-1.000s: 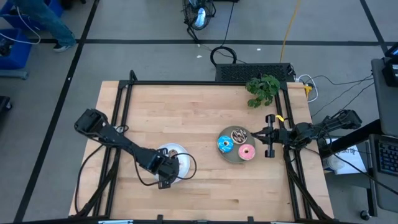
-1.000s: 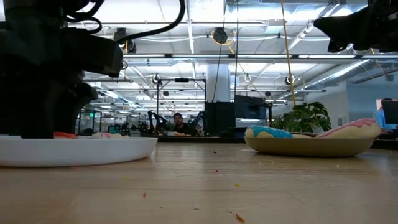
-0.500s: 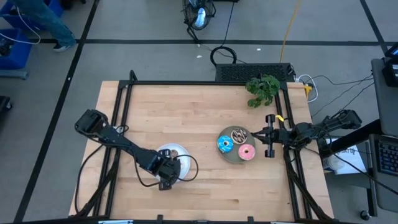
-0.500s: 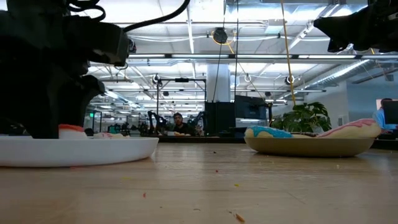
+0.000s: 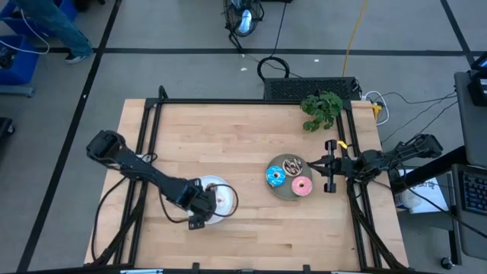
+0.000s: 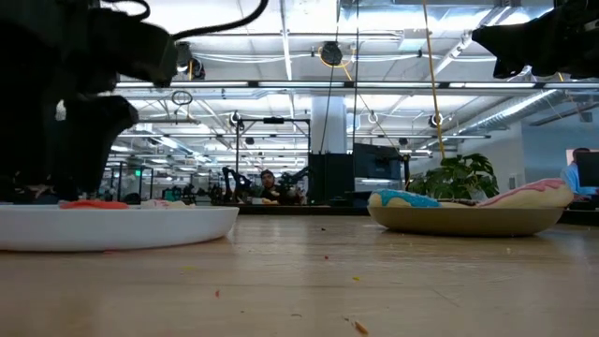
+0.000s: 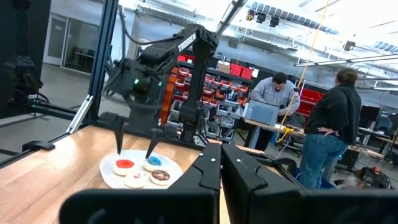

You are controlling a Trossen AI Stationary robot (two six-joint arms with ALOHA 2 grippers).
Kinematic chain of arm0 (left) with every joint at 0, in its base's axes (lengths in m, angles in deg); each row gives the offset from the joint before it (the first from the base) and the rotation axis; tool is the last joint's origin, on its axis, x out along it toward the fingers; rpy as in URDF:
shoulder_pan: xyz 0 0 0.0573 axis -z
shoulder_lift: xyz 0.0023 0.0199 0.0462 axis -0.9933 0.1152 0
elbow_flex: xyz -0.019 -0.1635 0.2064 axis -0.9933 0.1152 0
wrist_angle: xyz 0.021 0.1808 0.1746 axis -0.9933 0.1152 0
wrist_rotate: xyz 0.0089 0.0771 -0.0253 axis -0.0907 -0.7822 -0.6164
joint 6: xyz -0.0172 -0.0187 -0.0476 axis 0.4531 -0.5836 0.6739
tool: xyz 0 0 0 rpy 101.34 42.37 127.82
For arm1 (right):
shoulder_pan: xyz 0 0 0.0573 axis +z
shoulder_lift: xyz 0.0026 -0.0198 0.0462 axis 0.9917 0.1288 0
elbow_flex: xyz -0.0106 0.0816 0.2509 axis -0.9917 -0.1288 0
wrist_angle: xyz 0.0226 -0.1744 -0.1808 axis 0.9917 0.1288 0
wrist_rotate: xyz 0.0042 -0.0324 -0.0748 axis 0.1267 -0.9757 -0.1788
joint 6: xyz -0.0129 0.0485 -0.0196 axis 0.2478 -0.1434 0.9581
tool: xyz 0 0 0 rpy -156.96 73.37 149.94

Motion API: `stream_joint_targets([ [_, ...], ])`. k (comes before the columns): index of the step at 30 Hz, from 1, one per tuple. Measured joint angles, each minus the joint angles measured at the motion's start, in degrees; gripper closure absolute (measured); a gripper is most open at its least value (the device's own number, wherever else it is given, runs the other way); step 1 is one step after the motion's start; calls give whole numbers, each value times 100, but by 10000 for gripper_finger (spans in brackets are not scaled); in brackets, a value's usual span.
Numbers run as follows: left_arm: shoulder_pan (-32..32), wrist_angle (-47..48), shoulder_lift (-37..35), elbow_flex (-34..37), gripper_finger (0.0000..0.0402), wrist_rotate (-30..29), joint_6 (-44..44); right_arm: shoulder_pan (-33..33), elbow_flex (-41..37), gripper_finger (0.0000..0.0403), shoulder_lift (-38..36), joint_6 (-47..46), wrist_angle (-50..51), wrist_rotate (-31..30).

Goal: Pick & Place donuts
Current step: Return to Home Position

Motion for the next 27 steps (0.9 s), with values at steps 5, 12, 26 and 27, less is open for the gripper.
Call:
stream_joint_targets([
  [5,-51,-11,-447,0,83,22,71,0,0,403,0,98,0,-1],
  [12,-96,-3,-1309,-25,142,66,494,-2,0,403,0,126,0,-1],
  [26,799,1050,-2026,-1544,393,-1493,-922,-2,-2,403,2,796,-147,-213],
  [27,973,1061,-2128,-1582,392,-1927,-1160,-2,-2,403,0,736,-182,-252],
])
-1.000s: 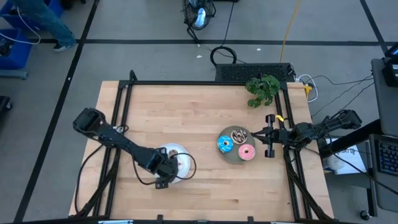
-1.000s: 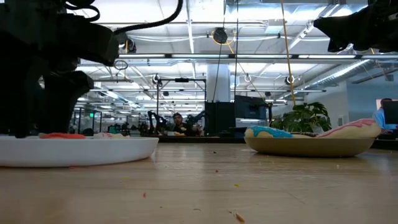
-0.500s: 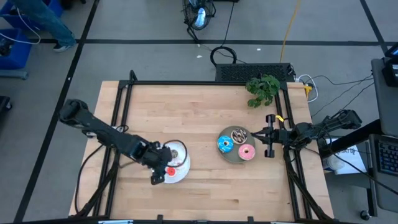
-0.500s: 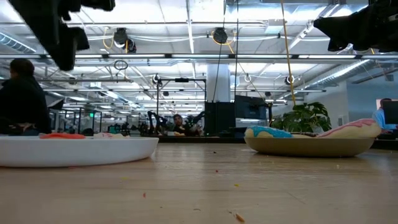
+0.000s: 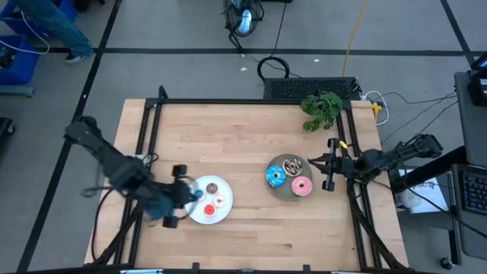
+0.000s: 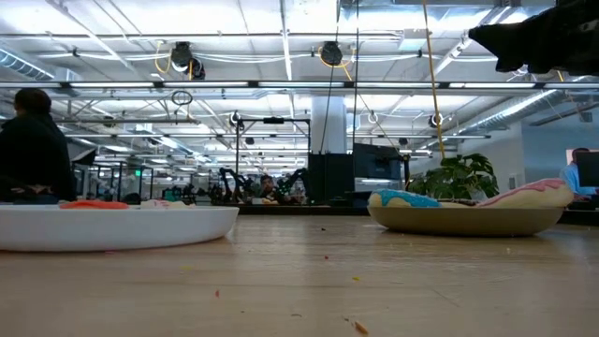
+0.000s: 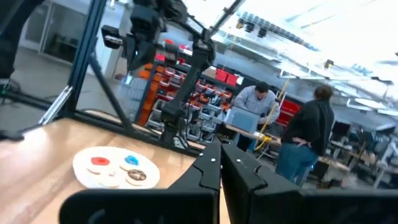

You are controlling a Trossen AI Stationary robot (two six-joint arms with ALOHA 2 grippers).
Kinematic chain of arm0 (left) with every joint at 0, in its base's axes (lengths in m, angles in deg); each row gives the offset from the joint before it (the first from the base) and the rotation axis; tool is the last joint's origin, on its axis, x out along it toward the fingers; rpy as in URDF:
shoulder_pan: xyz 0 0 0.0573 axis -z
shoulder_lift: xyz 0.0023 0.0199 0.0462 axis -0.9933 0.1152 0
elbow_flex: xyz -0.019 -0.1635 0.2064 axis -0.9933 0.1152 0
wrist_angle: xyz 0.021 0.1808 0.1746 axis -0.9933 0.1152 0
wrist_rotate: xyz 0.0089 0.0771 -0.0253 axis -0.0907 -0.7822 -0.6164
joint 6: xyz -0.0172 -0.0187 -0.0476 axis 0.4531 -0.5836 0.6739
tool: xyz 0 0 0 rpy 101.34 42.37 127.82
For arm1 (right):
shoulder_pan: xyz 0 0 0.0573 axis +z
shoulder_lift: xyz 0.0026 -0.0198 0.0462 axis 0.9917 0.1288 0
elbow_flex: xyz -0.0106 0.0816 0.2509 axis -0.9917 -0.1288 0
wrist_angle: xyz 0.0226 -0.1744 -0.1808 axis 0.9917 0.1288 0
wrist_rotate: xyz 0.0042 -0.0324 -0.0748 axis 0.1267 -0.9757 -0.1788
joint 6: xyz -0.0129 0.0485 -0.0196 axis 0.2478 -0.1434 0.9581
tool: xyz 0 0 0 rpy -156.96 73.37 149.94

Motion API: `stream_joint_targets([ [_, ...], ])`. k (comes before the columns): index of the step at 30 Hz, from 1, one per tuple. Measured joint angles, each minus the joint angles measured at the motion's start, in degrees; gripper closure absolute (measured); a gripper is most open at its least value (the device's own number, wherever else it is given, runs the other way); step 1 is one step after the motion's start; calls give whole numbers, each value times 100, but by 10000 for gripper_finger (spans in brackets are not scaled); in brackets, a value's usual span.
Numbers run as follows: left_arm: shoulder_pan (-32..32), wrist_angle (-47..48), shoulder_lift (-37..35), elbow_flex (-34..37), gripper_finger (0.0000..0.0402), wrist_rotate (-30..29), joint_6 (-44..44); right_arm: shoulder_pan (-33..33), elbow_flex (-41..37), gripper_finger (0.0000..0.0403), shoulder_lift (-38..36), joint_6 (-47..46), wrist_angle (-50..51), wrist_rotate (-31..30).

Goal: Pick & Place donuts
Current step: Return to Home Position

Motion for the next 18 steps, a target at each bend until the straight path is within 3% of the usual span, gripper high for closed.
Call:
stream_joint_targets([
  [5,784,57,-880,240,397,-1771,-563,0,0,403,-2,-657,-248,-75],
  [9,1250,-357,-1900,936,395,-2948,-968,-19,0,403,0,-943,-177,-92],
  [14,1163,-2148,-3313,2541,397,-3155,-2096,-258,95,403,0,-1236,-89,-77],
  [18,790,-4281,-4387,4031,398,-2757,-3407,-550,279,403,3,-1405,493,-19],
])
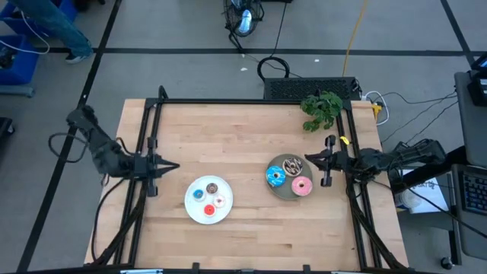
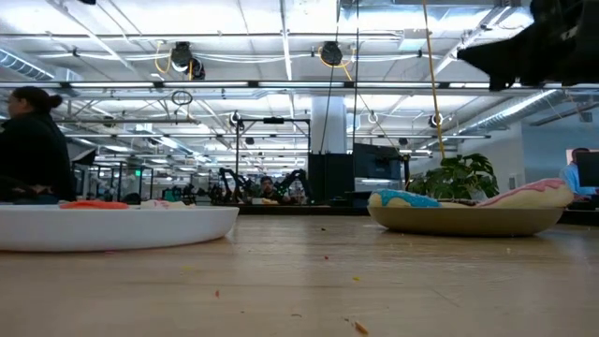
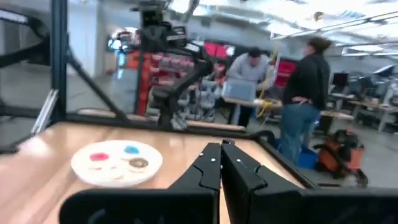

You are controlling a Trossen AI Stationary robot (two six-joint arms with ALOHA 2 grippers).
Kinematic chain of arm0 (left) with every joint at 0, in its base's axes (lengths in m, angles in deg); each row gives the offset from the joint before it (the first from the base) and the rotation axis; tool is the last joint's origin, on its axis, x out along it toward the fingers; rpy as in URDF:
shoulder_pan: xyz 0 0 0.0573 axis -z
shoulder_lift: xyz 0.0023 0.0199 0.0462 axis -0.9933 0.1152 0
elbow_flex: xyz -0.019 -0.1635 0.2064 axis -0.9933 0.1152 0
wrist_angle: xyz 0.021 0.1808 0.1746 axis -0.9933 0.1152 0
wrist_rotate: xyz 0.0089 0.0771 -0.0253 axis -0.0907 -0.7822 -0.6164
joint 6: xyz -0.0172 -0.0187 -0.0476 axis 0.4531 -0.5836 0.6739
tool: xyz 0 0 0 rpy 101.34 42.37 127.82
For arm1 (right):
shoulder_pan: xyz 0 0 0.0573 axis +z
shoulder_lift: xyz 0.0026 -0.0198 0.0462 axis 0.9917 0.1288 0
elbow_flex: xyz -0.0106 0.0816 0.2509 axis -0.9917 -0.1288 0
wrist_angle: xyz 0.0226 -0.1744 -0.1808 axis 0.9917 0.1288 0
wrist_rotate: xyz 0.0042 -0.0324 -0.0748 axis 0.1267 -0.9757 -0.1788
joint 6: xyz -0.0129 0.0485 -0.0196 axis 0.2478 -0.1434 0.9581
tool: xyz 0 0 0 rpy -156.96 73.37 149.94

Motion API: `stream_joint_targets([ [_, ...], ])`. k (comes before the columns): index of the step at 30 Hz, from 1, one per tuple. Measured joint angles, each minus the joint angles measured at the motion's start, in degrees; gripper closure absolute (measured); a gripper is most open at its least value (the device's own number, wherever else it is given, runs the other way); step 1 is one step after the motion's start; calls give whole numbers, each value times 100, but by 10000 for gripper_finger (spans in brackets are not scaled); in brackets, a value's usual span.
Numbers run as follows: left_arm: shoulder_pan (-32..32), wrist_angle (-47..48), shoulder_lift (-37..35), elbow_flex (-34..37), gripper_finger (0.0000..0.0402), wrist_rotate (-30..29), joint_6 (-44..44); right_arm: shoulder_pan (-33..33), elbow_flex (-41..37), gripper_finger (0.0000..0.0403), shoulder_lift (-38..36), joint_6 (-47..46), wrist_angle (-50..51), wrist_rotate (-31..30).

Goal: Pick & Place donuts
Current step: Return to Home Position

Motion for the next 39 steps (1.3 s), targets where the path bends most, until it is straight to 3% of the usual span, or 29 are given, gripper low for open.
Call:
stream_joint_targets([
  [4,-153,-1081,-925,926,399,495,-828,-267,161,403,-18,-35,165,998],
  [11,-355,-833,-2252,1237,399,169,-1178,-845,497,403,-45,-251,987,1315],
  [15,-797,-422,-2372,1242,400,137,-1112,-1440,497,403,112,-429,981,1598],
  [20,-1430,-426,-2361,1263,400,966,-902,-2184,502,403,226,-753,962,2313],
  [24,-1925,-771,-2188,1699,400,1613,-597,-2591,504,403,303,-1008,786,2799],
  [30,-2673,-1351,-1914,2473,400,2116,-345,-2764,504,403,526,-1198,580,2980],
  [35,-3111,-2368,-2274,2961,400,3227,-754,-2764,454,403,537,-1067,469,3116],
  [39,-3539,-2161,-2675,3185,400,3185,-689,-2771,346,403,486,-956,182,3113],
])
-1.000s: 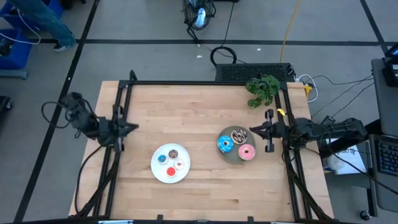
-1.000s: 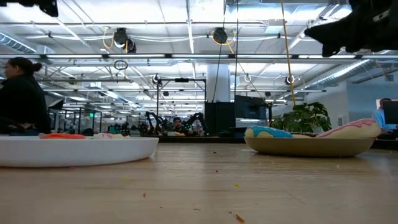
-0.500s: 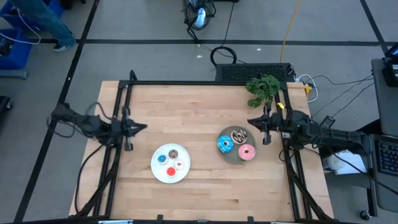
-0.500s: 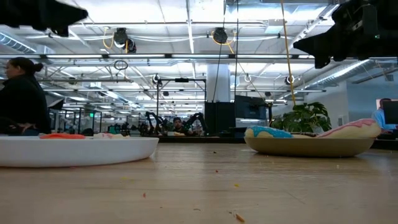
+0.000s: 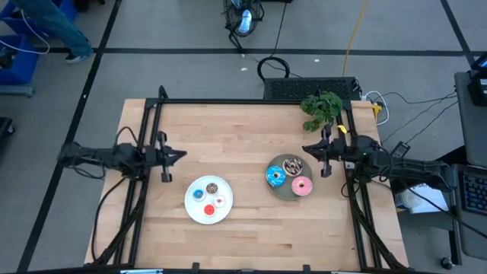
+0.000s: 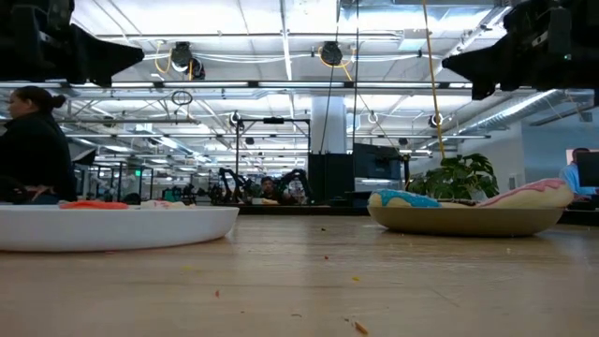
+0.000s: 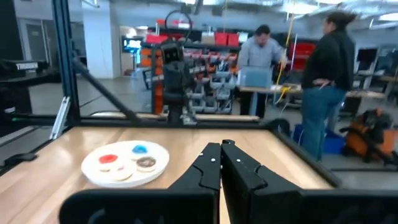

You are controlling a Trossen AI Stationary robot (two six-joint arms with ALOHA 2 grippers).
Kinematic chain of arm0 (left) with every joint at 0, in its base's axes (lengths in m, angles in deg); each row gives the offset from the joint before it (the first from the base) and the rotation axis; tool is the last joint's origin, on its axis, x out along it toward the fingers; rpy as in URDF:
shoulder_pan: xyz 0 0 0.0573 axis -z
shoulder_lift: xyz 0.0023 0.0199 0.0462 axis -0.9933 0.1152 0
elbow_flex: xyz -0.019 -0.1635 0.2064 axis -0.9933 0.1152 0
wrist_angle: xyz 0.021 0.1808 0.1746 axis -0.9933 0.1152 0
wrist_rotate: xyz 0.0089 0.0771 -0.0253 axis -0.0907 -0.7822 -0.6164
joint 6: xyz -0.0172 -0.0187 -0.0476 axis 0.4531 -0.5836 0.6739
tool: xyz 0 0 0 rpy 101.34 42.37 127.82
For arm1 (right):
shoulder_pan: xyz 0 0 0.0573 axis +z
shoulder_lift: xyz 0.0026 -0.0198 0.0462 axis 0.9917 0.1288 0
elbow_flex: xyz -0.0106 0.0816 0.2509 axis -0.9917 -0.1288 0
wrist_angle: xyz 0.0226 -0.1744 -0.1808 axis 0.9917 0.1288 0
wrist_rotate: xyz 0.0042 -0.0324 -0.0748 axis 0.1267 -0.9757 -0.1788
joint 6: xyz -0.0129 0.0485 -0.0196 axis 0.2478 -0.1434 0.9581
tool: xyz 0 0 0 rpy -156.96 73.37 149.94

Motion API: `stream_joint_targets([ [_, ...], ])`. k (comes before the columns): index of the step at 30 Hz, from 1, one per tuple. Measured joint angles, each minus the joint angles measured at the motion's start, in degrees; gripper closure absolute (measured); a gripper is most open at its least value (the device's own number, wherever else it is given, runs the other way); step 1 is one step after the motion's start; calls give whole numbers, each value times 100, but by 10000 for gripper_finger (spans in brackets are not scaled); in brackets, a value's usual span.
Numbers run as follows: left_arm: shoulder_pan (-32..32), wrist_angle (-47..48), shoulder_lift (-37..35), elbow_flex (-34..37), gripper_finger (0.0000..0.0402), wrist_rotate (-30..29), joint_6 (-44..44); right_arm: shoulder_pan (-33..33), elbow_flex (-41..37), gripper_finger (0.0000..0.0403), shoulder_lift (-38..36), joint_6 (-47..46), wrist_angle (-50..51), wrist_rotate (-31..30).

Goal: Pick & Place donuts
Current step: Return to Home Position

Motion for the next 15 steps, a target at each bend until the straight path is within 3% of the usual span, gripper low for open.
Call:
stream_joint_targets([
  [5,-330,644,-341,-231,400,272,17,-222,18,403,-692,41,246,290],
  [8,-465,550,-343,-215,400,491,-143,-421,-8,403,-1169,-200,858,482],
  [11,-717,797,-347,-70,400,505,-23,-557,-392,403,-1525,-618,658,794],
  [15,-1099,893,-343,144,400,842,317,-712,-711,403,-1703,-605,690,595],
])
